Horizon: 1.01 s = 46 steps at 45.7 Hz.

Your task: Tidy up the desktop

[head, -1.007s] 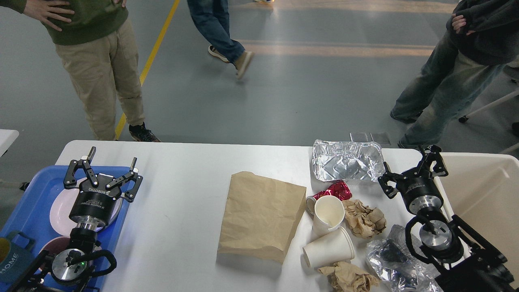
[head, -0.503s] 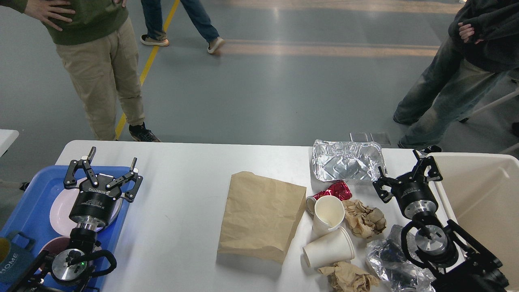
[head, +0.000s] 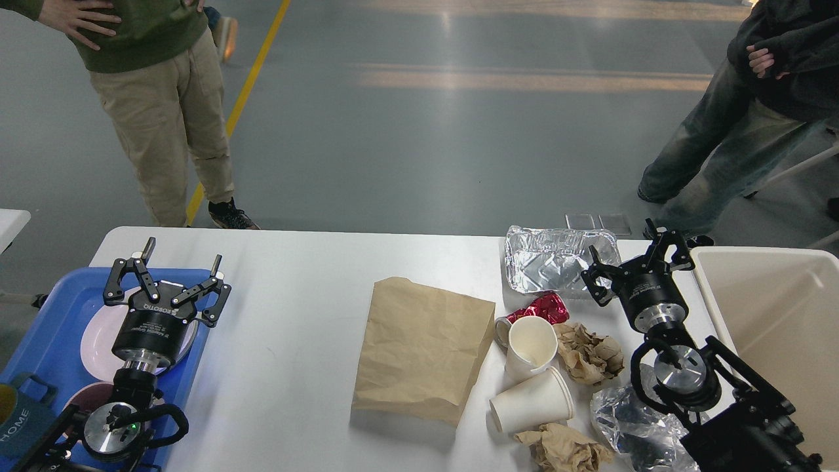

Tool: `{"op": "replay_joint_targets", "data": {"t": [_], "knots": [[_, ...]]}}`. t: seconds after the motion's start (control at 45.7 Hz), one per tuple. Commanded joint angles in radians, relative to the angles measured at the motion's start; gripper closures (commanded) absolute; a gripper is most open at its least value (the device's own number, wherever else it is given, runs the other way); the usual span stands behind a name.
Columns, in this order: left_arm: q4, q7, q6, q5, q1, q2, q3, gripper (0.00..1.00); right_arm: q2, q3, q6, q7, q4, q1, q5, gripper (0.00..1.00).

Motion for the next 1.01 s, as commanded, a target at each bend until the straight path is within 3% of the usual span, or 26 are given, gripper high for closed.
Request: {"op": "replay_joint_targets", "data": {"t": [0.0, 0.109, 0.241, 0.394, 0.7, 0.897, 0.985], "knots": [[0.000, -0.001, 0.000, 0.000, 0.000, 0.001, 0.000, 0.03, -0.006, -0.001, 0.000, 0.004, -0.004, 0.029, -0.001, 0.00], [0.000, -0.001, 0.000, 0.000, 0.000, 0.000, 0.000, 0.03, -0.034, -0.022, 0.002, 0.006, 0.001, 0.034, 0.000, 0.00], [0.000, -0.001, 0.000, 0.000, 0.000, 0.000, 0.000, 0.03, -0.237, -0.273, 0.087, 0.009, -0.007, 0.127, 0.000, 0.00], [0.000, 0.000, 0.000, 0.000, 0.000, 0.001, 0.000, 0.03, -0.426, -0.689, 0.158, 0.009, -0.011, 0.354, 0.002, 0.00], [0.000, 0.000, 0.000, 0.000, 0.000, 0.001, 0.000, 0.03, -0.448, -1.760, 0.178, 0.007, -0.004, 1.032, 0.007, 0.00], [0.000, 0.000, 0.000, 0.000, 0.000, 0.001, 0.000, 0.03, -0.416, -2.091, 0.517, 0.006, 0.032, 1.301, 0.016, 0.00], [0.000, 0.000, 0.000, 0.000, 0.000, 0.001, -0.002, 0.03, -0.356, -2.214, 0.650, -0.040, 0.071, 1.416, -0.003, 0.00]]}}
